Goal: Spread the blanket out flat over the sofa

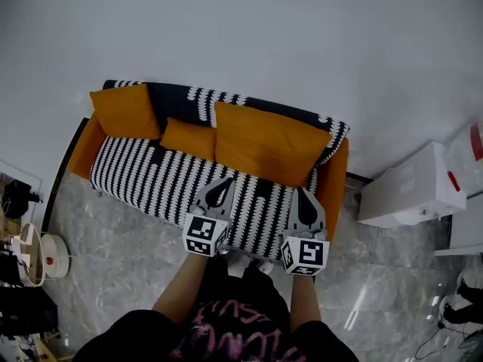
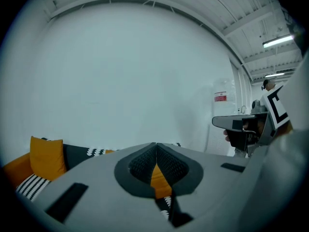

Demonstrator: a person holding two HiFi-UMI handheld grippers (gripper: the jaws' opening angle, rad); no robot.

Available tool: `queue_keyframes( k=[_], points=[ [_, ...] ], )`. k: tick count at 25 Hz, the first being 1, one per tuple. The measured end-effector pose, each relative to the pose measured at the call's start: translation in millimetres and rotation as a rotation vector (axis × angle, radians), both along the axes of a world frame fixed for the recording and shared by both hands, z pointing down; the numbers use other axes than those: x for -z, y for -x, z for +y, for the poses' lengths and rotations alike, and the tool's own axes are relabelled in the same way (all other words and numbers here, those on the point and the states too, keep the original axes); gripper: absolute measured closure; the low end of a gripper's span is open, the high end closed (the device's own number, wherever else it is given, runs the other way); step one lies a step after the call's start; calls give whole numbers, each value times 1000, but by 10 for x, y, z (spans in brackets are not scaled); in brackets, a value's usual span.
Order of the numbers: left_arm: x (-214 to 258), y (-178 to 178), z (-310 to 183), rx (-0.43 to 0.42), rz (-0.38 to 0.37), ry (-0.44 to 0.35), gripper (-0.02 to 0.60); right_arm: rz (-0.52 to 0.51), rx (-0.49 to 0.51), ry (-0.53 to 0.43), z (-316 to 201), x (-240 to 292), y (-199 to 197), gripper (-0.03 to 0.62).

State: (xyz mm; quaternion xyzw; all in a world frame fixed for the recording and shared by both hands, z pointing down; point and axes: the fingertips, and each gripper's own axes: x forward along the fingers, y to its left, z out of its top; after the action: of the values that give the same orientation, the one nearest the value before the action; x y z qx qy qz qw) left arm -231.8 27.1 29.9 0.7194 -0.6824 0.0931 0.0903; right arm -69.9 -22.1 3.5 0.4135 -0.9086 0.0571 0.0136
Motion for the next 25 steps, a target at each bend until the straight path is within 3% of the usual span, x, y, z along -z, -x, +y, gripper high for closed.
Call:
queue_keyframes(
  k=[11,19,25],
  points=[
    [248,220,-100,-9,0,-57,569,-5,-23,-49,-88,323,103,574],
    [722,402,-357,-36,-12,-141,569,34,-31,-196,-232,878,268,574],
    [1035,446,-458,-66,-24,-194,569,8,-44,-229,-341,1165,343,574]
  ],
)
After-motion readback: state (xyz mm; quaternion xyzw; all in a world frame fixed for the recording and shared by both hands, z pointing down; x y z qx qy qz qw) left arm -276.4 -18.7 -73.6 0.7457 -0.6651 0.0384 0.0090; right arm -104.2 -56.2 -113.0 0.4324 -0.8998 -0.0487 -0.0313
